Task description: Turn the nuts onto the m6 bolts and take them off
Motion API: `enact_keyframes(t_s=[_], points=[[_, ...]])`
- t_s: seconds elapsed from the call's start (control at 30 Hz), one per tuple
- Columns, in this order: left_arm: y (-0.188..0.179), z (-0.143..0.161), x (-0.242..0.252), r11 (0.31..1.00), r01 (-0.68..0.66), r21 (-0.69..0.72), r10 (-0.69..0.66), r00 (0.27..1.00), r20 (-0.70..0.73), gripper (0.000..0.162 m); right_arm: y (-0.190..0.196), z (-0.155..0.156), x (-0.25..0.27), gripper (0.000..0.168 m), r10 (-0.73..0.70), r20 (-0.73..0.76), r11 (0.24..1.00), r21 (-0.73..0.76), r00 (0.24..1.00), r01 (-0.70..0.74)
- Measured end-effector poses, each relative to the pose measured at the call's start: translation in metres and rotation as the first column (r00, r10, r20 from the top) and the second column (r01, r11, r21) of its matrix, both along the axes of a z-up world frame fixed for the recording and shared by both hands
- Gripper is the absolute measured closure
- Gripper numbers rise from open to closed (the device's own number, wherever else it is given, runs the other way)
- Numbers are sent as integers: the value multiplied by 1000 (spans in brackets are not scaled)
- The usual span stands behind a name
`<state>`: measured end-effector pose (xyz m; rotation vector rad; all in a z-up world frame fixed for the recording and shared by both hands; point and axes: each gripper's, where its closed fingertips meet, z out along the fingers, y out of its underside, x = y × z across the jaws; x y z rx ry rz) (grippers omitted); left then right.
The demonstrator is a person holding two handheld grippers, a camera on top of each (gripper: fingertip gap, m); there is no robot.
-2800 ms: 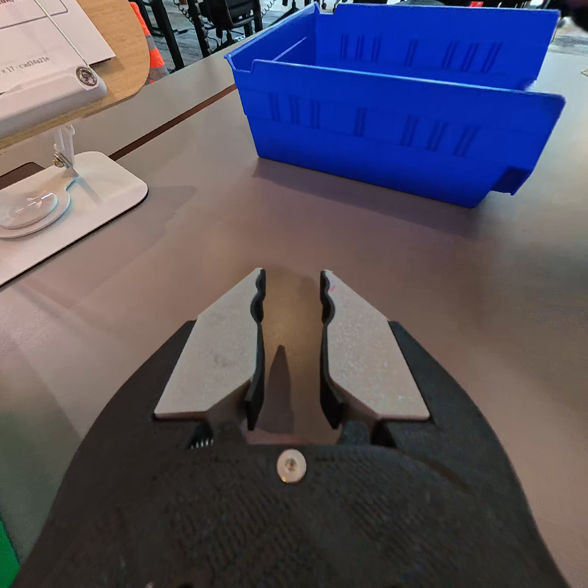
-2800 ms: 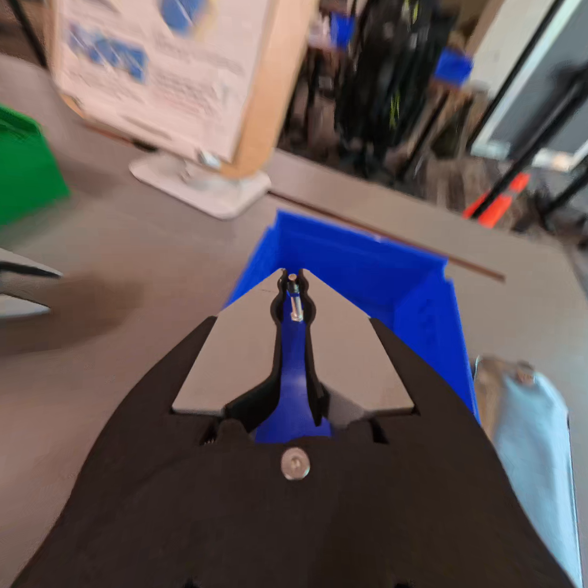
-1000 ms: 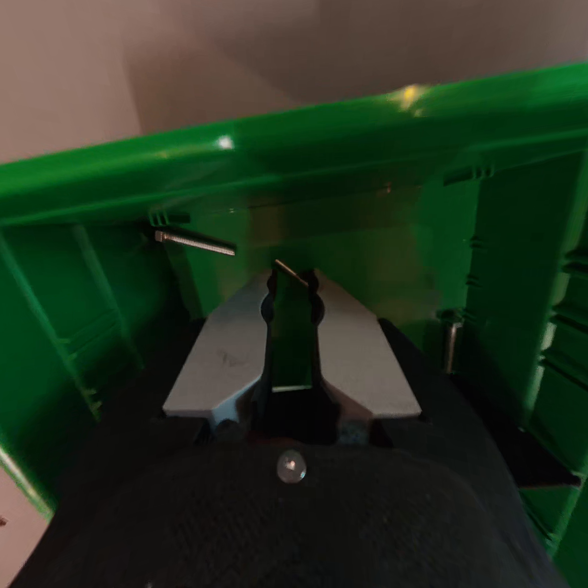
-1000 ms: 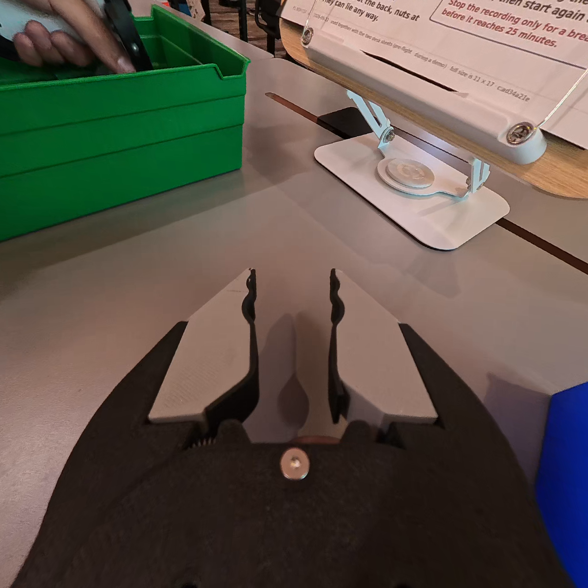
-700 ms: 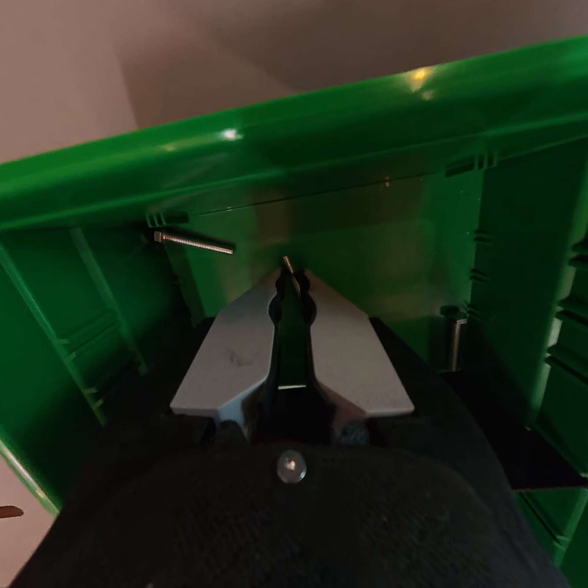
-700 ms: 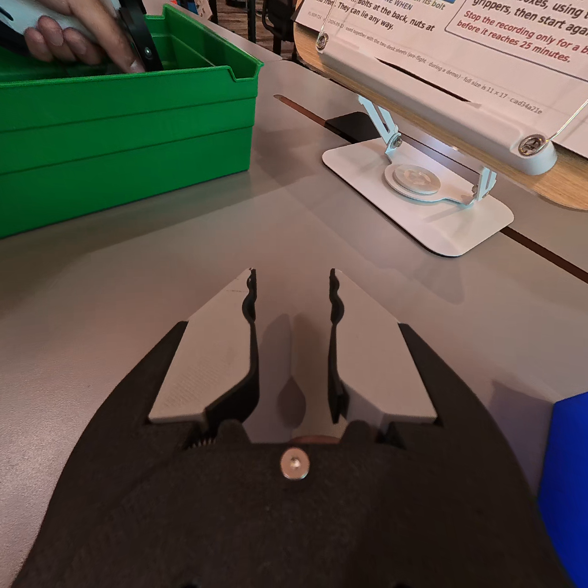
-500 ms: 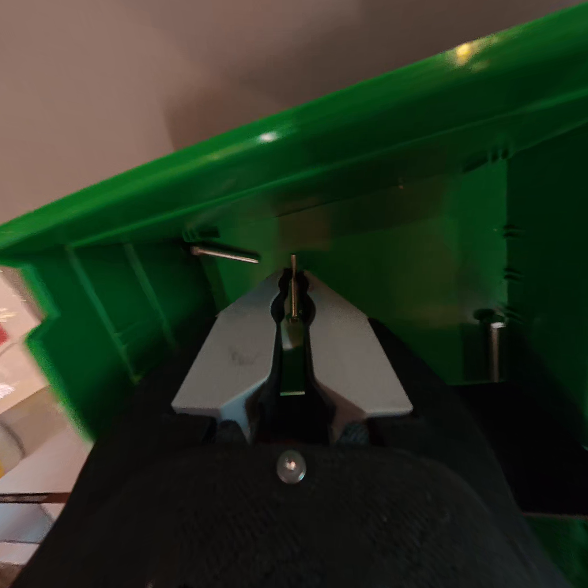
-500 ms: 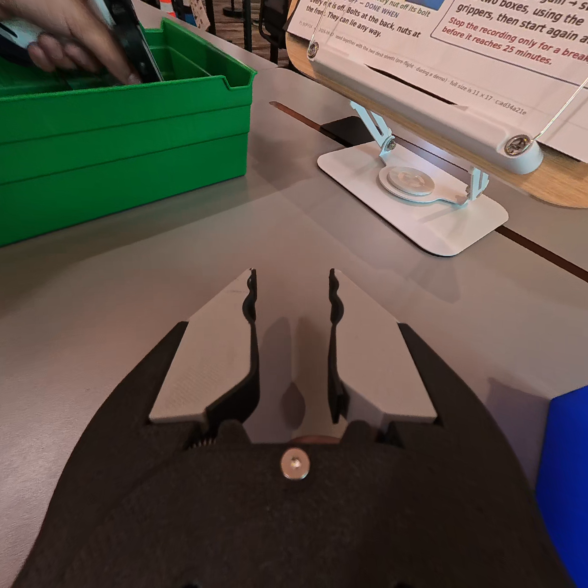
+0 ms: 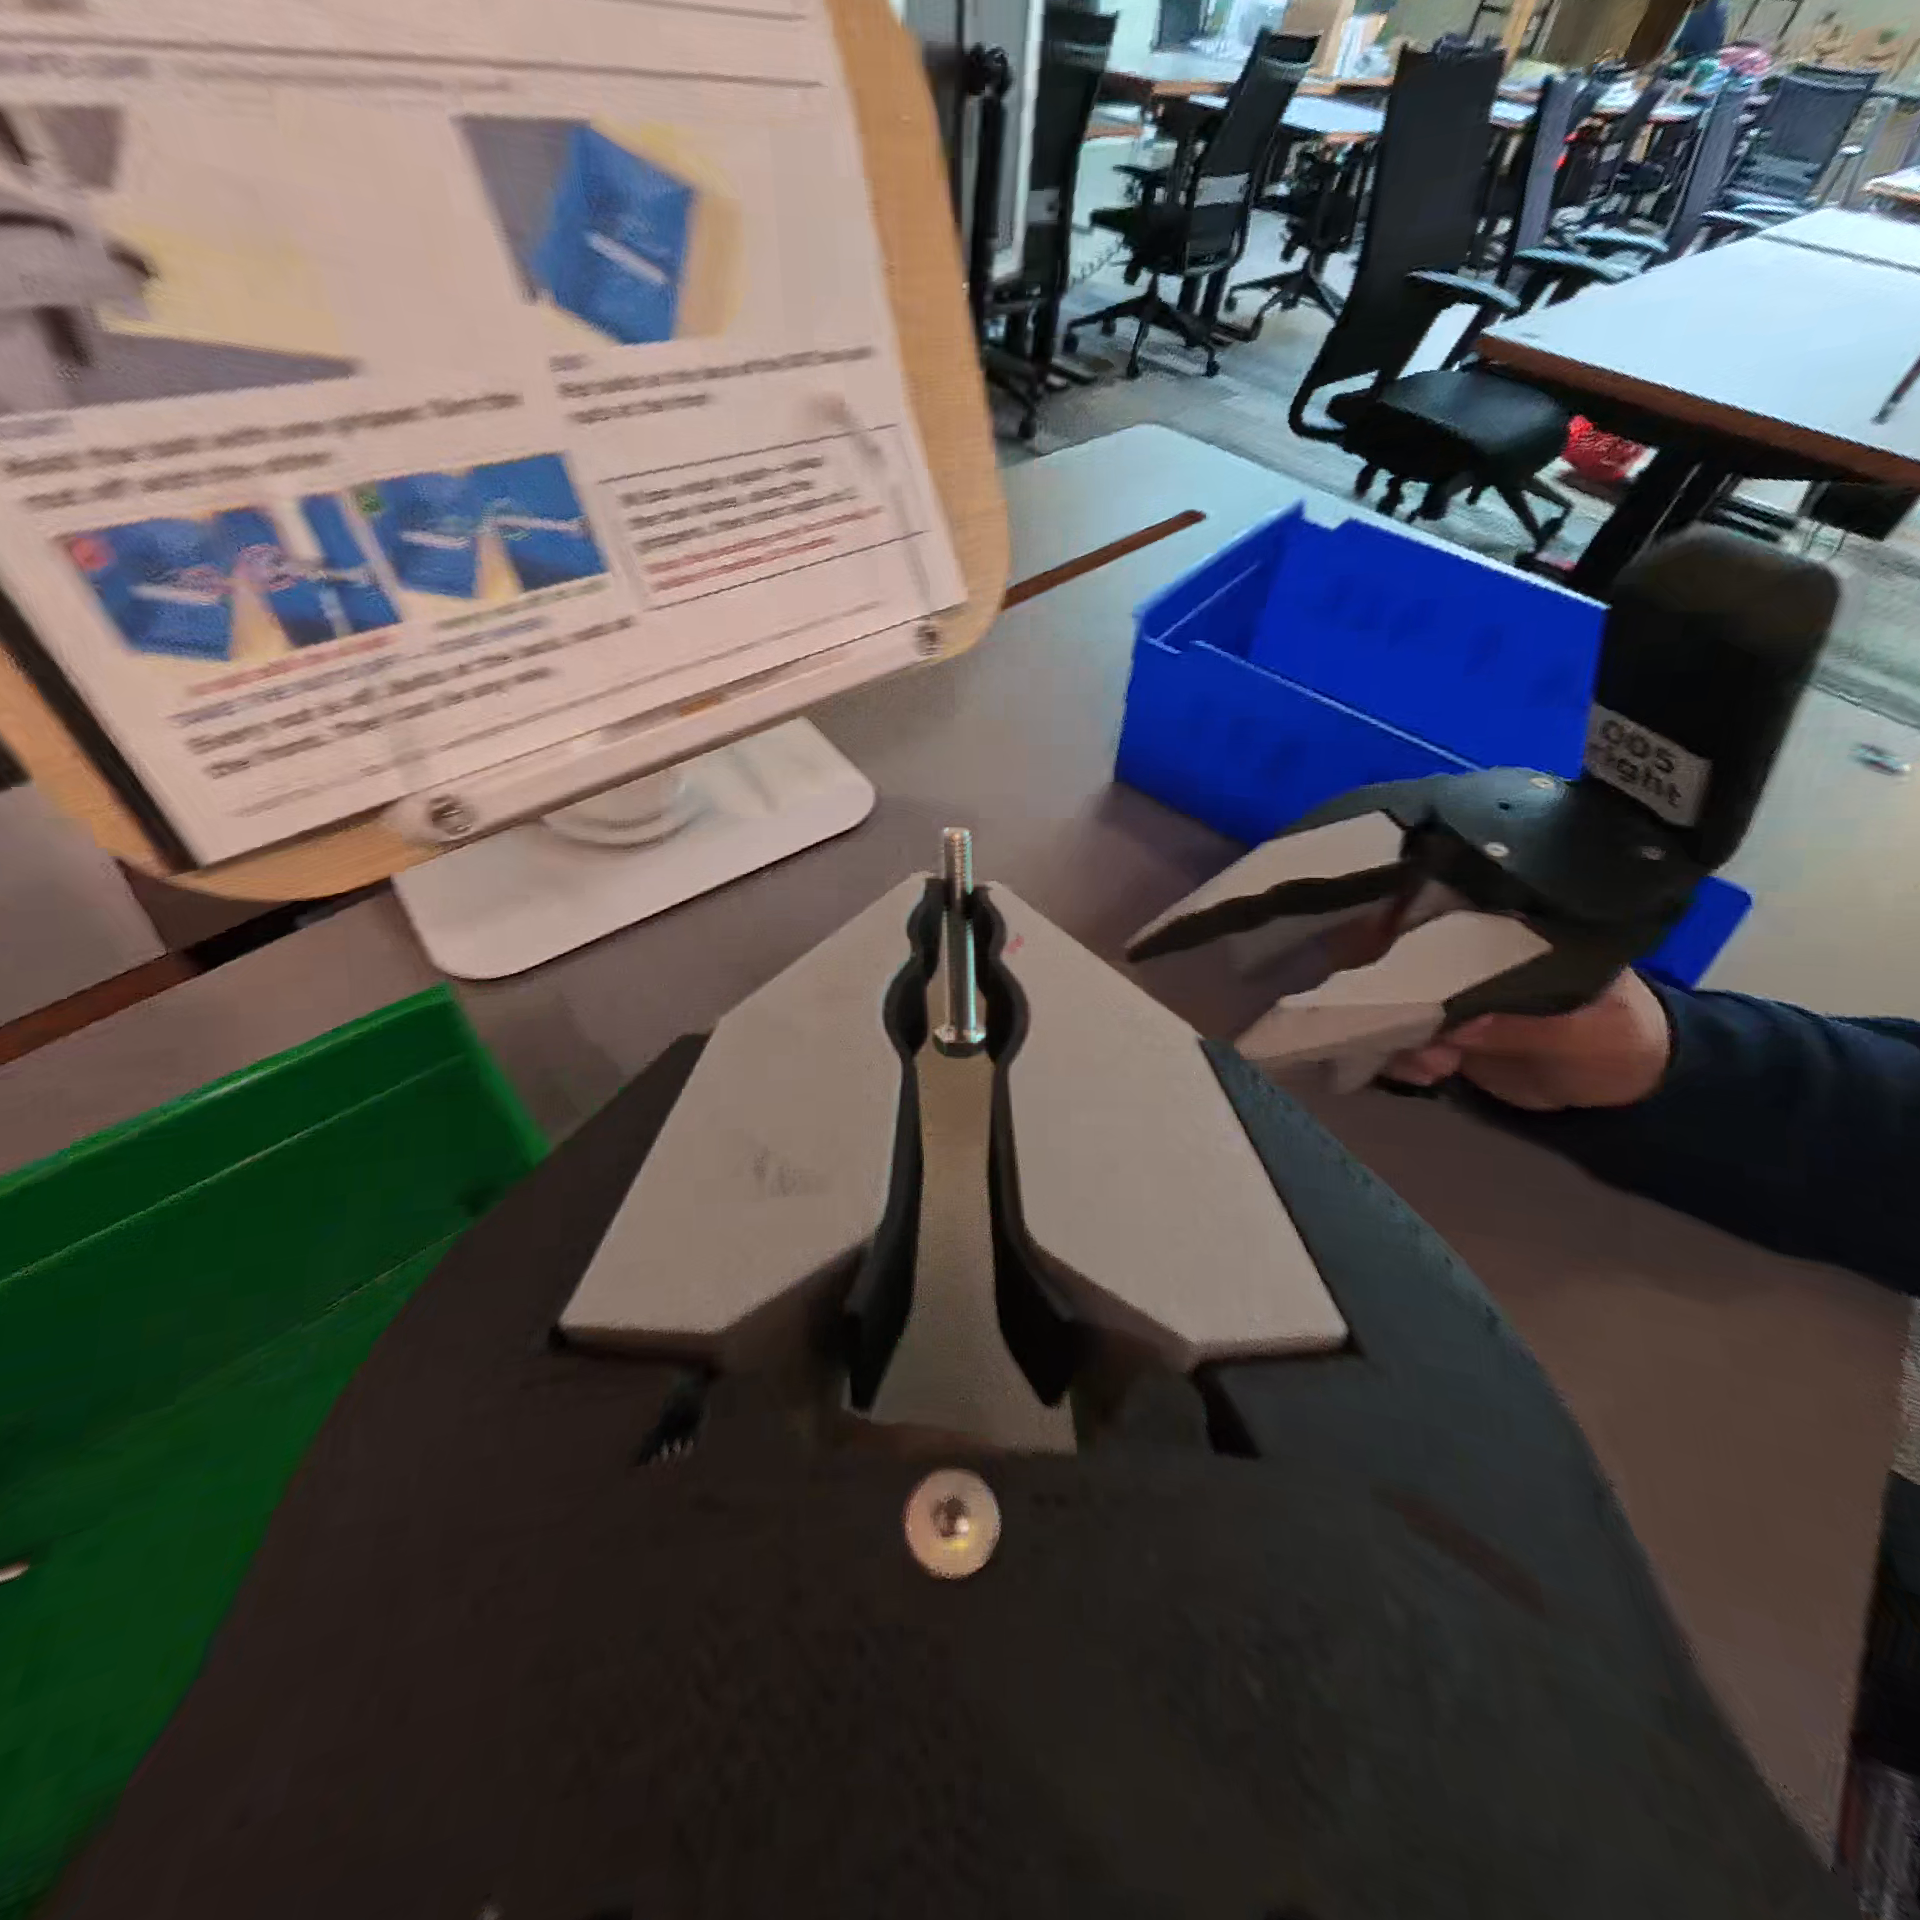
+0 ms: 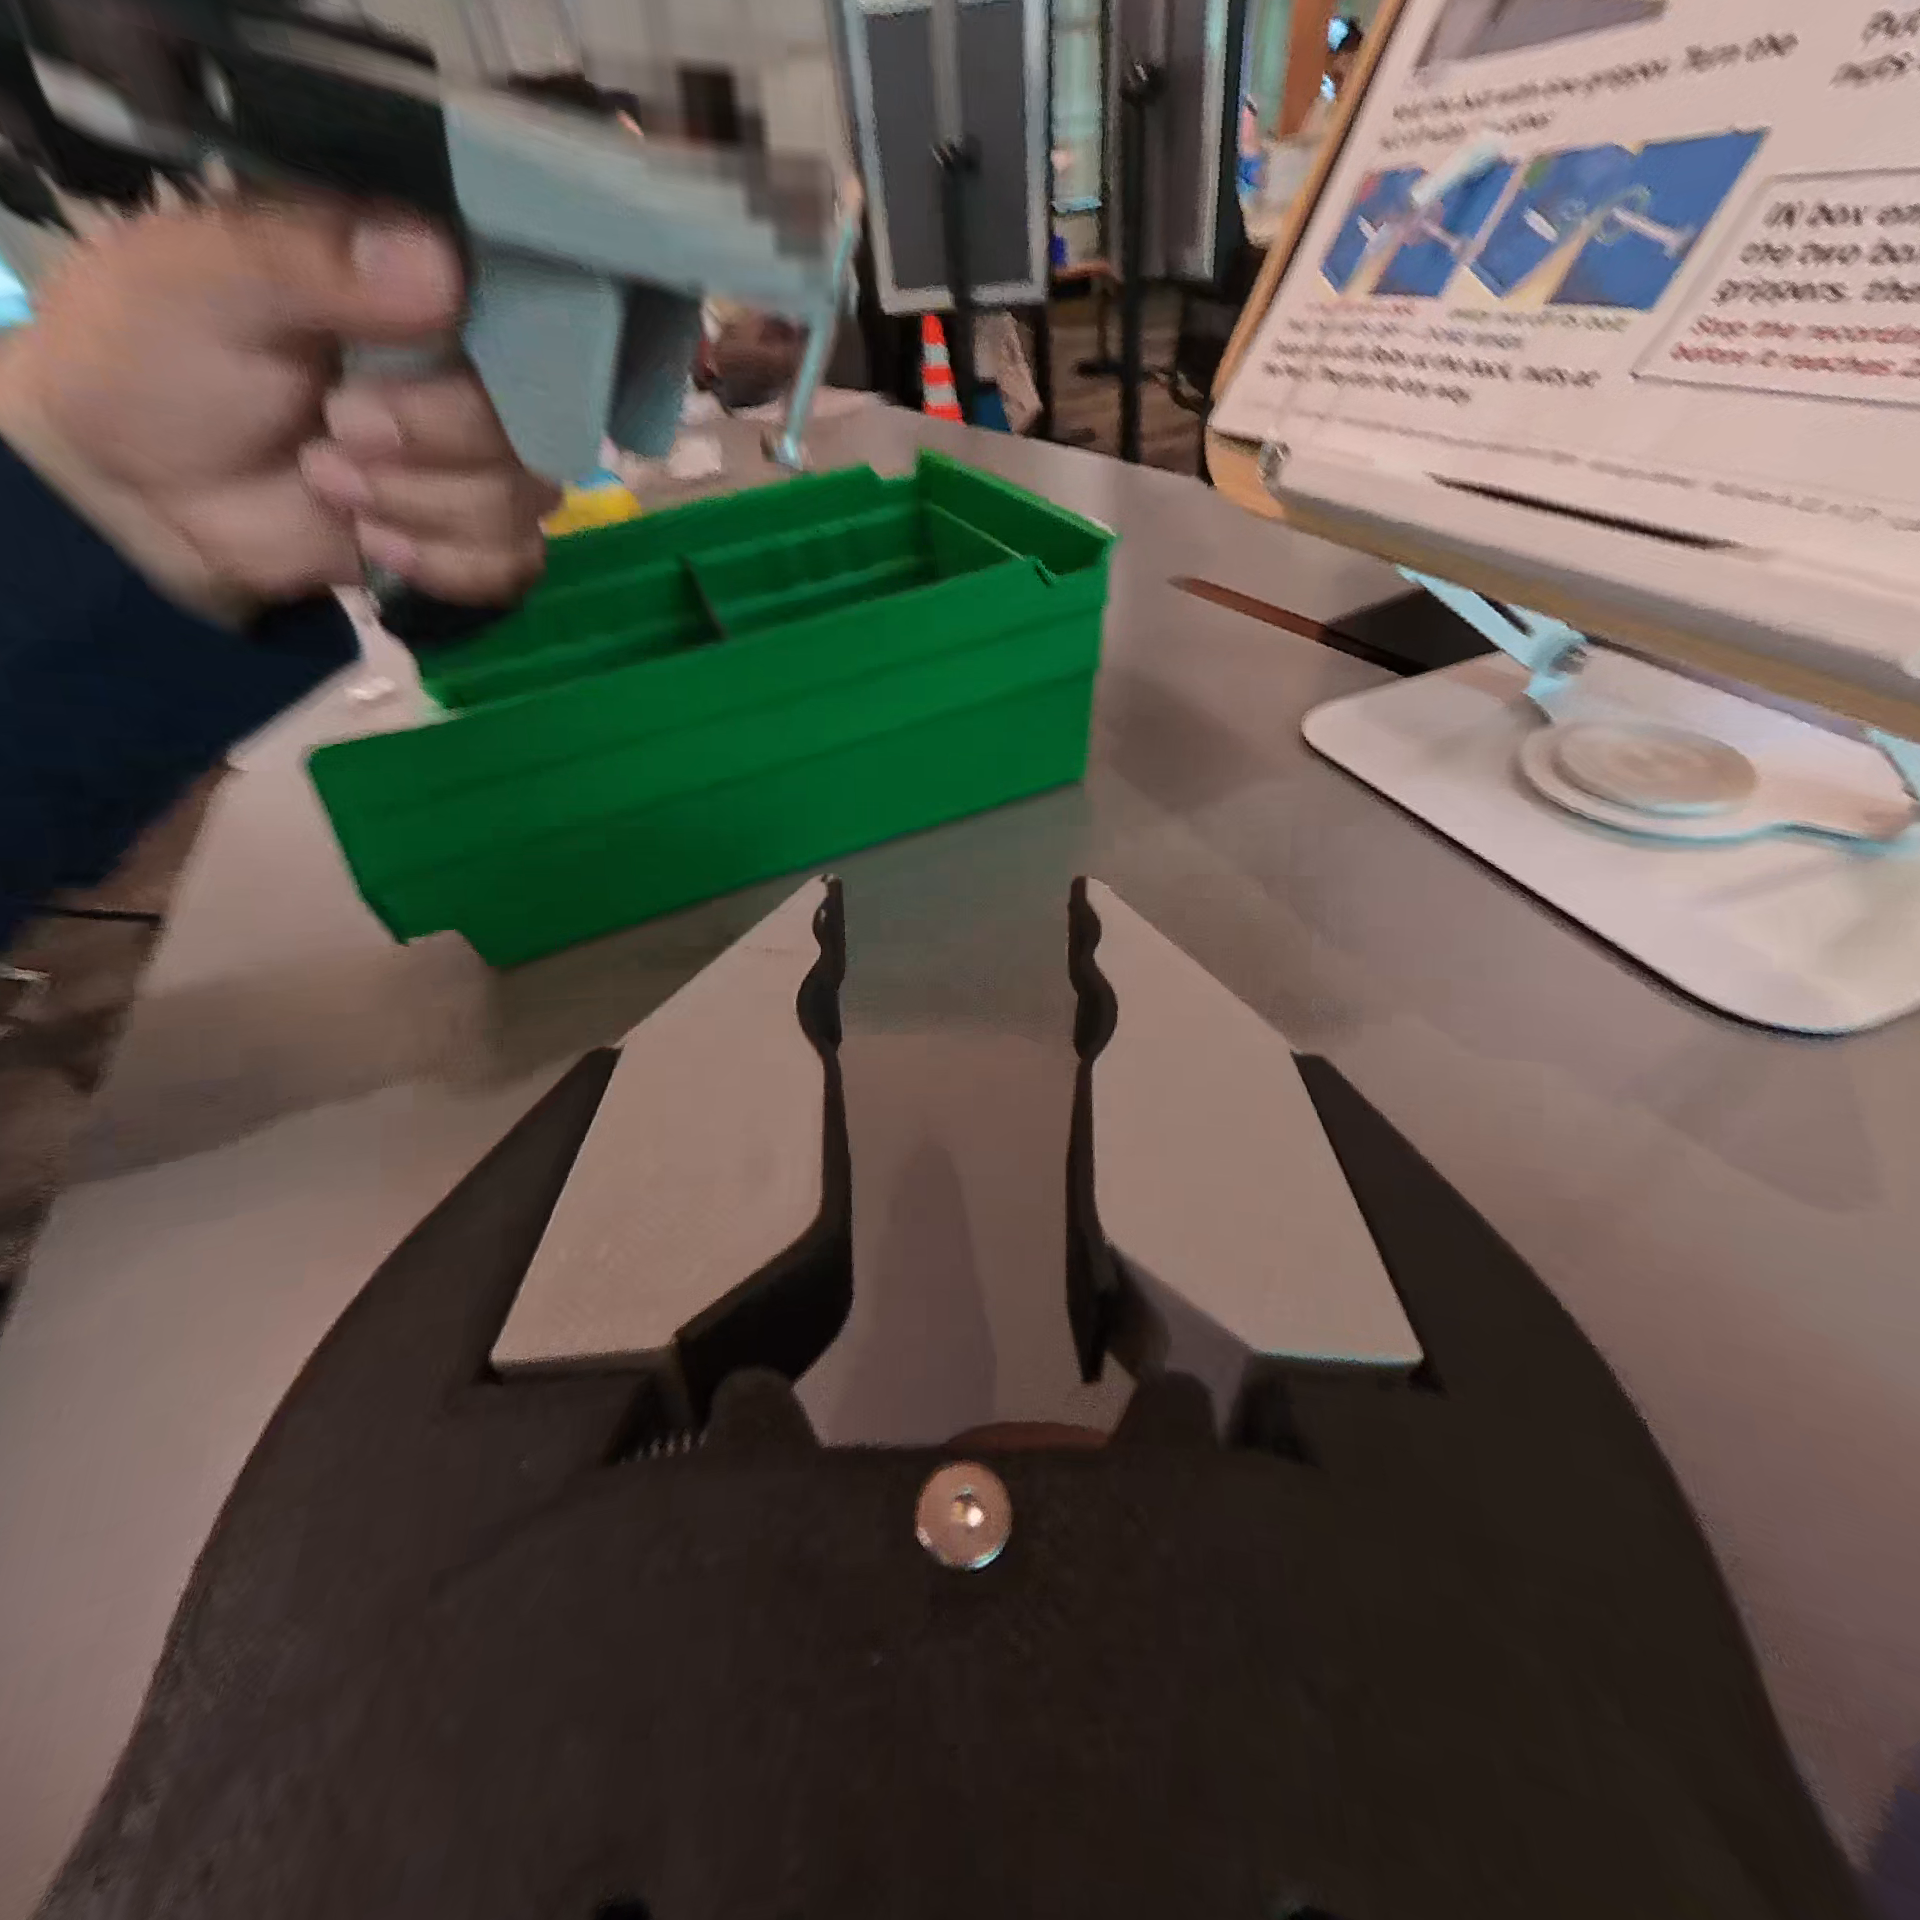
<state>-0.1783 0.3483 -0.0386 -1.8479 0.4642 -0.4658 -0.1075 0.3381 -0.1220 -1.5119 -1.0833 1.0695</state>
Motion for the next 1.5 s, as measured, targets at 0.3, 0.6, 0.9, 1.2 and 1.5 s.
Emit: enact_keyframes(t_s=[0.3,0.6,0.9,1.2,1.5], points=[[-16,-48,89,965,-56,257,101,982,-162,159,1,58,36,142,37,-260,998,-33,965,-47],[-1,-82,80,945,-96,314,175,957,-234,159,0,36,23,141,38,-174,989,-132,984,-62],[-9,-76,91,916,-55,397,191,930,-313,159,-3,13,10,165,43,-98,974,-219,994,-64],[-5,-92,91,946,-81,314,170,948,-270,158,4,4,13,166,-41,22,995,-95,999,43],[4,-131,81,993,-112,42,118,973,-200,125,27,-24,24,166,-183,230,983,38,956,179]])
